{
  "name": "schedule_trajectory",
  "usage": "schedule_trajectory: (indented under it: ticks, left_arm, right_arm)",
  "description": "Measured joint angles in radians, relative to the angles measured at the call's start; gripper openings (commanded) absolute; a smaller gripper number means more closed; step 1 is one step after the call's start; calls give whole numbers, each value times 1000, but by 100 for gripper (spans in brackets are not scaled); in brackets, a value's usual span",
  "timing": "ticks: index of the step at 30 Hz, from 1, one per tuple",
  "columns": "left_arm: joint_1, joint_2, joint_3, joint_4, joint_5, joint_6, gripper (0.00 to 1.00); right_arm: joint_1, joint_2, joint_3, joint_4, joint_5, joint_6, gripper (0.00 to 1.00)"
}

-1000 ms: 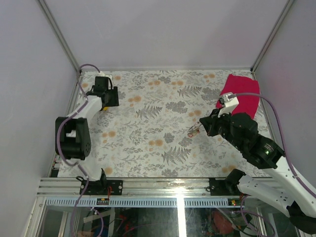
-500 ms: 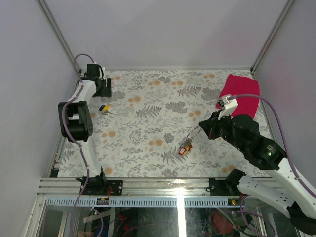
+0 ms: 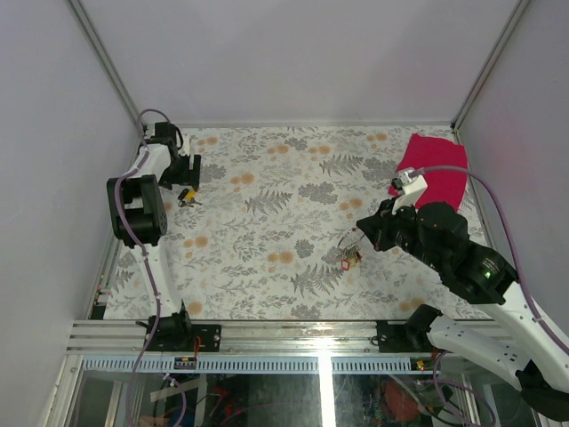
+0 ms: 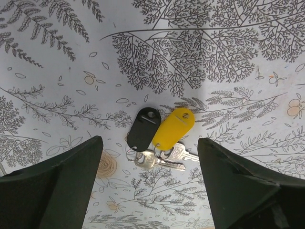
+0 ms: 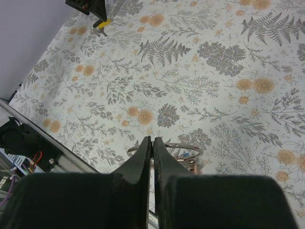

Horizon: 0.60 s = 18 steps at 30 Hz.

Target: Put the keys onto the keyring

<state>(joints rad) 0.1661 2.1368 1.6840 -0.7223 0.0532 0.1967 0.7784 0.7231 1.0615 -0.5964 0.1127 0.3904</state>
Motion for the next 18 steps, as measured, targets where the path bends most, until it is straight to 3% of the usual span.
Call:
schedule_trajectory:
  ticks: [11, 18]
  left_arm:
    - [0, 47, 10, -21, 15, 11, 83]
    - [0, 57, 10, -24, 21, 18, 75]
  right_arm:
    - [0, 2, 1, -5, -2, 1, 0]
    - [0, 5, 2, -6, -2, 0, 0]
